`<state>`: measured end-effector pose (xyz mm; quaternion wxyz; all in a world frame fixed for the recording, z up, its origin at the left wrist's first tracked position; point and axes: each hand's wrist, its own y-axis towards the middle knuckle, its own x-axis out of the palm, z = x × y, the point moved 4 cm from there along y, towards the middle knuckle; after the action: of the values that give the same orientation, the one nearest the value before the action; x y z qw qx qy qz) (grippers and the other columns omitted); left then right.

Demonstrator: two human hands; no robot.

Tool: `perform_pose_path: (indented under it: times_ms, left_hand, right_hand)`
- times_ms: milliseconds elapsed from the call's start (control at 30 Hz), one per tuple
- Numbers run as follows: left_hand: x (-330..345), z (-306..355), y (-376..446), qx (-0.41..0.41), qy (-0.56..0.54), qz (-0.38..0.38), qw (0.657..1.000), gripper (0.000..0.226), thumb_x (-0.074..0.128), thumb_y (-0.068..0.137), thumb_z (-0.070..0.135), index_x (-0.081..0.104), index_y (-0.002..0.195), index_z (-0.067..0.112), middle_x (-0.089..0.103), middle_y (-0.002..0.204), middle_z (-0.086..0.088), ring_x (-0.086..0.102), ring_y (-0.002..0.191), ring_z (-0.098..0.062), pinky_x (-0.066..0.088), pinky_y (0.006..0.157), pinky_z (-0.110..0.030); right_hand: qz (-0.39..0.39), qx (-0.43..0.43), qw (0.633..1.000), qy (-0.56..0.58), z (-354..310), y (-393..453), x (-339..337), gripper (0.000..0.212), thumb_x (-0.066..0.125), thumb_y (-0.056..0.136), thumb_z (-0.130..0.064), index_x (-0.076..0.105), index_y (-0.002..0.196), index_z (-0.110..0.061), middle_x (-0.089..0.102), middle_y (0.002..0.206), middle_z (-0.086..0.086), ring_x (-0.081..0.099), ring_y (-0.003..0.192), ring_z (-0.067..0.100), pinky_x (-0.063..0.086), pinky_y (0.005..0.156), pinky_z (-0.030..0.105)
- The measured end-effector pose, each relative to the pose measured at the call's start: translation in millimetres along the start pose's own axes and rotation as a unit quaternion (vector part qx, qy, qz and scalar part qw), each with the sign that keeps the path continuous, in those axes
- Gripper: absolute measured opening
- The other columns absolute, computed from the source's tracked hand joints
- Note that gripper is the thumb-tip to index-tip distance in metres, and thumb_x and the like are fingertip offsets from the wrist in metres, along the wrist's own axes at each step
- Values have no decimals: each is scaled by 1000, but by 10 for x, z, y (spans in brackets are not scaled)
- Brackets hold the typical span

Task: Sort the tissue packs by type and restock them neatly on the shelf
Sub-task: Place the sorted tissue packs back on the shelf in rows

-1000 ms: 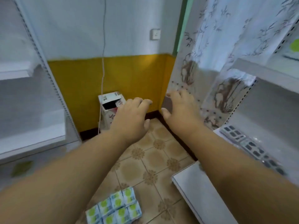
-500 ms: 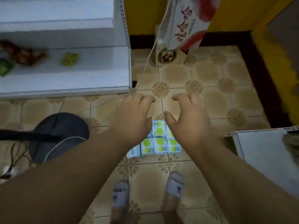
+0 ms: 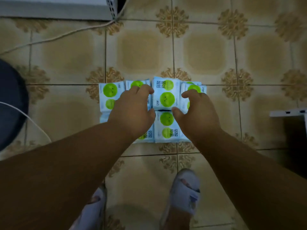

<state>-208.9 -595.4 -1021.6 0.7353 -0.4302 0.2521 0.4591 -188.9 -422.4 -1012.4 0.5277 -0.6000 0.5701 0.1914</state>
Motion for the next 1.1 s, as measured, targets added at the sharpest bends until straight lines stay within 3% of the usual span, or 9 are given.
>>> perform_pose_path:
  times_ms: [167,267,400,467,633,800,900,1033,1100]
  left_hand:
    - [619,-144,631,-157,-168,5,973,56,62,92,46,45,137,17,59,127,-3,59,112,-24,47,91,-35]
    - [889,-132,928,-187,-221,8,957,54,73,84,44,58,124,10,65,115,0,62,106,-21,49,86,-32]
    - [858,-39,894,-194,-255,-2,947,23,77,83,32,66,97,17,65,91,0,64,92,-24,54,85,-36]
    - [622,47,664,-206,-303,-3,931,25,76,85,31,68,105,18,66,93,1,64,91,-23,54,85,-37]
    - [-589,646,-195,-203,-429,-14,880,37,72,87,22,62,122,21,70,112,-6,70,96,-32,59,80,-53]
    - [-2293,1753,-1083,-139,-434,-33,889,35,65,90,10,59,122,23,71,112,-3,70,94,-27,57,70,-37]
    - [-3311,2539,-1662,-60,-415,-24,908,44,63,83,-7,51,114,21,68,107,-2,68,90,-24,58,68,-38]
    - [-4424,3464,-2398,83,-351,-18,932,46,69,79,-7,50,109,22,67,105,-1,68,88,-19,59,72,-39]
    - [-4851,3896,-2740,169,-304,-22,937,43,68,80,-4,52,101,31,69,100,4,66,80,-10,56,71,-32]
  right_hand:
    - [23,112,993,-11,828,716,379,88,66,83,-56,32,148,-8,50,136,17,45,126,38,39,105,45]
    - [-9,176,982,72,1108,961,571,87,70,63,-69,55,126,-11,63,120,13,59,112,36,49,97,49]
    - [17,206,933,295,1081,841,549,54,88,67,-31,56,105,-12,68,104,12,68,92,35,57,81,52]
    - [16,210,906,368,949,571,353,50,88,69,-19,51,103,-12,68,103,15,69,88,35,57,75,56]
    - [64,170,877,446,277,-456,-932,50,84,76,-15,50,112,-19,70,102,7,72,83,21,61,73,43]
    - [60,95,874,472,-521,-1598,-2871,47,73,80,-3,53,120,-17,70,100,3,68,67,3,50,51,16]
    - [99,70,867,484,-928,-2390,-3994,46,77,79,-6,56,118,-19,71,105,4,71,80,8,54,59,19]
    - [229,48,856,460,-1250,-3562,-5212,40,80,76,-10,57,106,-23,73,104,1,72,91,16,60,76,36]
    - [290,42,861,415,-1301,-4120,-5695,38,76,79,-4,57,107,-23,72,102,-3,71,88,8,58,75,29]
